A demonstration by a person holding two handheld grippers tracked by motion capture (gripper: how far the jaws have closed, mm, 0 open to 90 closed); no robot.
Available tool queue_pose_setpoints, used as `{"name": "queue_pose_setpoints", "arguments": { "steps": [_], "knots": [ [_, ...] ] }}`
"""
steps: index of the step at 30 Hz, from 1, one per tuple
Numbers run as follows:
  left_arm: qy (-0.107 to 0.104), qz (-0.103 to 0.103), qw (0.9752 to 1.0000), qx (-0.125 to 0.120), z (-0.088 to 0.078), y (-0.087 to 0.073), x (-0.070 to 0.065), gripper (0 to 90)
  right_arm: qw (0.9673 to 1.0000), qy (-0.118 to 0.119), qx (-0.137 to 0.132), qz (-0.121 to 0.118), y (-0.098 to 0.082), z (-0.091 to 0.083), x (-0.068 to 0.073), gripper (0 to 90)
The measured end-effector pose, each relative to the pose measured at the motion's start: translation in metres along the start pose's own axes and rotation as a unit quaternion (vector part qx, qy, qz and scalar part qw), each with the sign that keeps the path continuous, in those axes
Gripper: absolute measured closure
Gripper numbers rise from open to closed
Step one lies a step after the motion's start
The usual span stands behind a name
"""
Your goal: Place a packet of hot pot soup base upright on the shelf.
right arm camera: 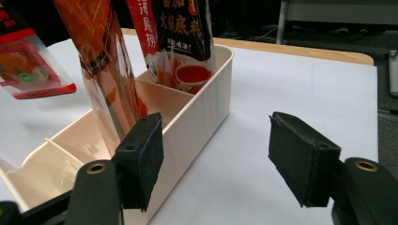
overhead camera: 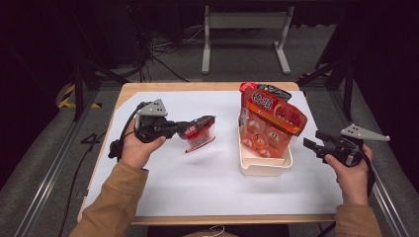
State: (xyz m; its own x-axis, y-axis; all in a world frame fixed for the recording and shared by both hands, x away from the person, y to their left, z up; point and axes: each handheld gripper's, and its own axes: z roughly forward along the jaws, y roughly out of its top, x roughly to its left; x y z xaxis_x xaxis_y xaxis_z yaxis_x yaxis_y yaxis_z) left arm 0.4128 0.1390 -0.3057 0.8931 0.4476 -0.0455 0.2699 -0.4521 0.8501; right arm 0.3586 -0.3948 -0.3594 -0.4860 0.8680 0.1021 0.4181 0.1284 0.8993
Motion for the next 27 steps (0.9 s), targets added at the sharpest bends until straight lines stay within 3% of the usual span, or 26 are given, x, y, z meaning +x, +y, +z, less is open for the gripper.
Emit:
{"name": "queue_pose_setpoints", "arguments": {
  "steps": [4,15,24,27],
  "knots": [
    [-0.007,0.009,0.9999,0.009,-0.007,0.003,-0.004,90.0,1.0,-0.001,0.001,0.003,-0.001,-0.001,-0.001,35.7],
    [-0.016,0.028,0.9995,0.006,-0.021,0.012,-0.013,90.0,1.0,0.0,0.002,0.003,-0.001,-0.001,-0.002,35.7],
    [-0.03,0.036,0.9989,-0.007,-0.02,0.02,-0.017,90.0,1.0,-0.001,0.002,0.004,-0.001,-0.002,-0.003,35.7],
    [-0.028,0.042,0.9984,-0.026,-0.018,0.022,-0.019,90.0,1.0,0.0,0.002,0.005,-0.001,-0.001,-0.003,35.7]
  ]
}}
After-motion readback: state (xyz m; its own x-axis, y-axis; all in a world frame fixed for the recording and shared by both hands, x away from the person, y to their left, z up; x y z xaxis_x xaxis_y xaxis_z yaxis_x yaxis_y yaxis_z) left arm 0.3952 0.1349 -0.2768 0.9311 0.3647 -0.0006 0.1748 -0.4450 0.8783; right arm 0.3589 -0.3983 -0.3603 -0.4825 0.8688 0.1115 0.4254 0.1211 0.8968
